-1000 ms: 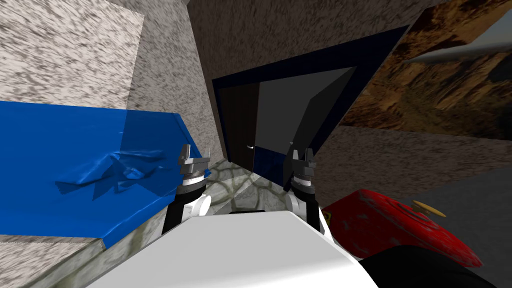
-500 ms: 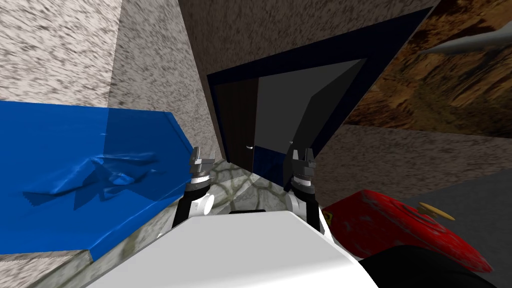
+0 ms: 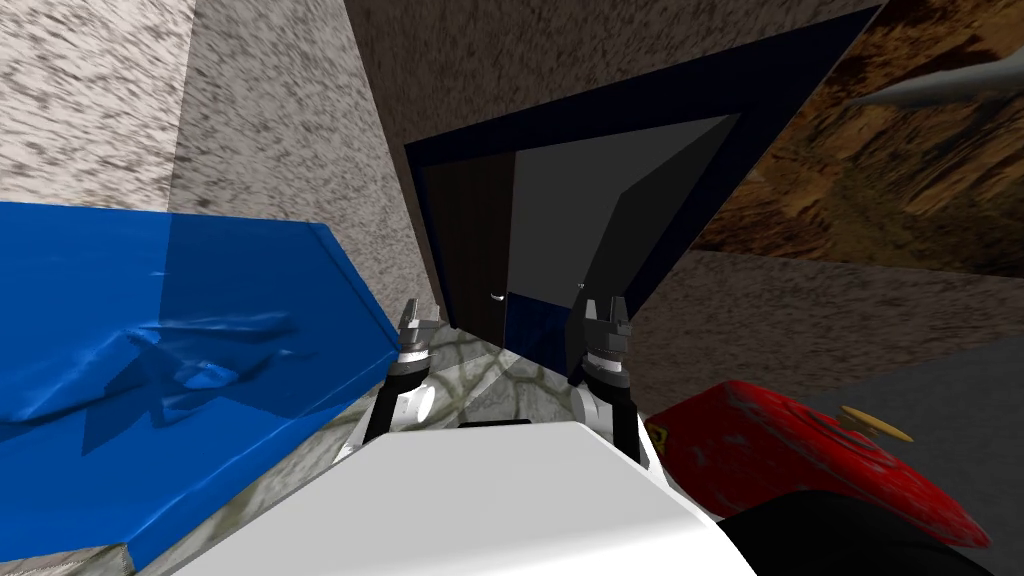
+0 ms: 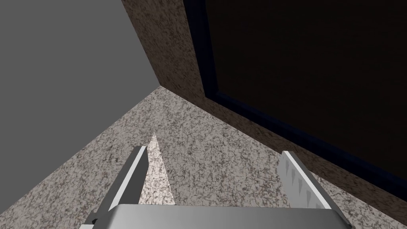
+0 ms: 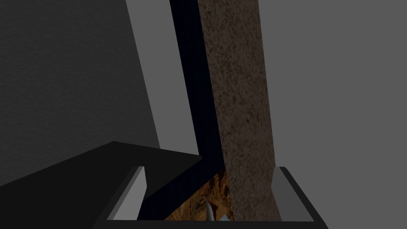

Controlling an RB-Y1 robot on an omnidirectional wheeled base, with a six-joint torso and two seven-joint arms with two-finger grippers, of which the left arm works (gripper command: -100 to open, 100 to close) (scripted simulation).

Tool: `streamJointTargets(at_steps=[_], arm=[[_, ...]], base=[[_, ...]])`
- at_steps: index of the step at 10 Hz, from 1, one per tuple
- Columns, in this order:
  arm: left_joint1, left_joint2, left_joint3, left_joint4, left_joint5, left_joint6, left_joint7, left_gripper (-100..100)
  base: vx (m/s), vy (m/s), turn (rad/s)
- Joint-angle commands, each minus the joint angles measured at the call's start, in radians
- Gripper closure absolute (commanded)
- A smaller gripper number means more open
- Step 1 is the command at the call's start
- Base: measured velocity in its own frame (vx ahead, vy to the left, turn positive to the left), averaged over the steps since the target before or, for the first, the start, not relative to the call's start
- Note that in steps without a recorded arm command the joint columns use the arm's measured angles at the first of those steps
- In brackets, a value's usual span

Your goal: Push the door open

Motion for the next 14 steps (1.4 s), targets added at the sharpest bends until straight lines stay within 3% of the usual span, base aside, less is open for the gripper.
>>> streamJointTargets(at_steps=[1,2,8,9,14], arm=[[-0.016,0.009,-0.004,0.050,0.001,-0.013,-0.003,-100],[-0.016,0.009,-0.004,0.057,0.001,-0.013,-0.003,-100],[-0.084,0.028,-0.016,0.229,0.001,-0.038,-0.016,-100],[-0.084,0.028,-0.016,0.235,0.001,-0.038,-0.016,-100],[-0.143,0.039,-0.026,0.386,0.002,-0.059,-0.028,-100]], base=[[0.103,0.024,-0.063],[0.057,0.018,-0.018],[0.065,0.022,-0.050],[0.058,0.021,-0.024],[0.070,0.029,-0.052]])
